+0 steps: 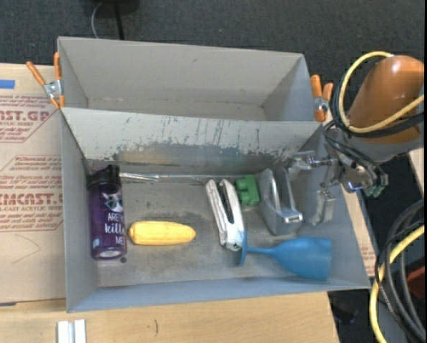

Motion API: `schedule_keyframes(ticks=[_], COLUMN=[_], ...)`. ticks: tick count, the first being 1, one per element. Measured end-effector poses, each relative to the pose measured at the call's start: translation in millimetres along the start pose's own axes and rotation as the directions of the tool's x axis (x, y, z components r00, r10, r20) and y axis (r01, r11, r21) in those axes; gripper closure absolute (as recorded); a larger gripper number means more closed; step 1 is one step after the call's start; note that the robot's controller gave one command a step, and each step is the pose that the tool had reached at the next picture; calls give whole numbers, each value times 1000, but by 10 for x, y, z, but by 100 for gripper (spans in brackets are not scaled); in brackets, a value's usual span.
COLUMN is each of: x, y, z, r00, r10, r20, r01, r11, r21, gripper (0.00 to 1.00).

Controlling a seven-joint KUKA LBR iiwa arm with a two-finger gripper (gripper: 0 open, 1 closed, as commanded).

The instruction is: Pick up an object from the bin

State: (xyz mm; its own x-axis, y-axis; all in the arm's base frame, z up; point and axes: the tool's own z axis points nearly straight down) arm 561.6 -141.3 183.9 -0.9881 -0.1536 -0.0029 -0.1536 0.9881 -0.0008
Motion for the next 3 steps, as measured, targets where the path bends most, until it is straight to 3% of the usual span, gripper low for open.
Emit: schedule_keyframes(ticks=[1, 2, 3], x=[482, 659, 720], y=[222, 230, 211], z=[236, 371, 902], r00=[988, 994, 957], r10=[-155, -112, -288], r20=[3, 7, 9], r01=[155, 112, 288], r11=[988, 994, 958], r21=[1, 0, 3], gripper=[0, 0, 0])
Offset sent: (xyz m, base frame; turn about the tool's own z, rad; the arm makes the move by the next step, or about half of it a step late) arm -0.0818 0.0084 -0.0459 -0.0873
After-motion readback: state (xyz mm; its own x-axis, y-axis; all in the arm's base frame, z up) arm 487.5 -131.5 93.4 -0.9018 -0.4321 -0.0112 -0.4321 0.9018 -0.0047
